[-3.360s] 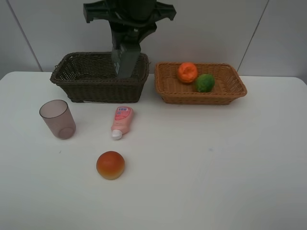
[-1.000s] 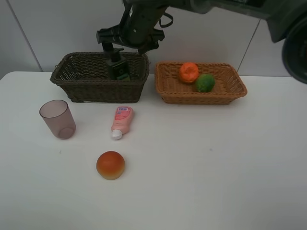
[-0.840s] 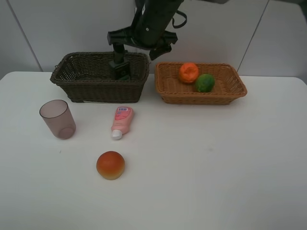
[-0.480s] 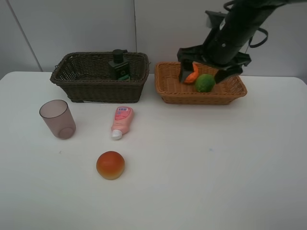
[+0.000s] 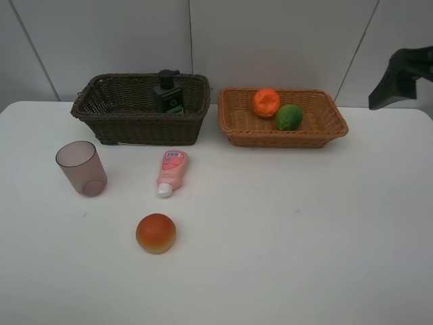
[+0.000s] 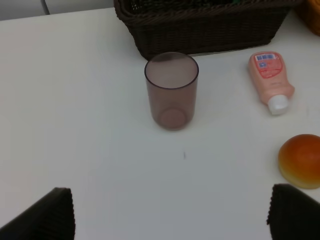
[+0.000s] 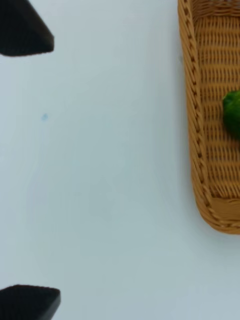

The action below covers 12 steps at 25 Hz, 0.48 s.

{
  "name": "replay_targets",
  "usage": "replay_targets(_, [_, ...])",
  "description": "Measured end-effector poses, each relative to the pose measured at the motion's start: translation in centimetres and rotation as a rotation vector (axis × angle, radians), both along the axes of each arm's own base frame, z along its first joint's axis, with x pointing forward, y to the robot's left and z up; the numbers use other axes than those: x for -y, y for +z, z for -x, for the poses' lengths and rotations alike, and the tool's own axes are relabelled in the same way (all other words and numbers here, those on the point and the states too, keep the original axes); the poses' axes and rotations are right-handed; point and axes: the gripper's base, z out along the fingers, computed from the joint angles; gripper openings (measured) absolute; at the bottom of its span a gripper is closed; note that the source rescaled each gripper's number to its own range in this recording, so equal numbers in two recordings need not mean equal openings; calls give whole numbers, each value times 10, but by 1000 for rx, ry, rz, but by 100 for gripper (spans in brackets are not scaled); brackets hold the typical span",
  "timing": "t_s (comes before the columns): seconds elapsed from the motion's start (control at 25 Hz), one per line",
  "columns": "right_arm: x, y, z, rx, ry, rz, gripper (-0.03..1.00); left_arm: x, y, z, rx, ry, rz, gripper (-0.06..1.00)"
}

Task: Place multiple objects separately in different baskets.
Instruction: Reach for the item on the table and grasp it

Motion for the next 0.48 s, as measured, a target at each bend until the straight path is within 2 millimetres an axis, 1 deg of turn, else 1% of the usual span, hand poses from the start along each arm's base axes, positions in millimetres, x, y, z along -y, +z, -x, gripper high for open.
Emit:
replay_targets(0.08, [3, 10, 20, 45, 2, -2, 98, 0, 0, 0, 0, 0, 0, 100])
replay_targets(0.12, [6, 18, 40, 90, 11, -2, 98, 0, 0, 0, 0, 0, 0, 100])
replay_targets(0.16, [8, 22, 51, 113, 22, 4, 98, 0, 0, 0, 0, 0, 0, 100])
replay_targets(0.2, [8, 22, 51, 113, 22, 4, 98, 0, 0, 0, 0, 0, 0, 100])
replay_targets(0.32, [11, 29, 81, 168, 69, 26, 98, 0, 0, 0, 0, 0, 0, 100])
replay_targets(0.48, [17, 28, 118, 231, 87, 34, 98, 0, 0, 0, 0, 0, 0, 100])
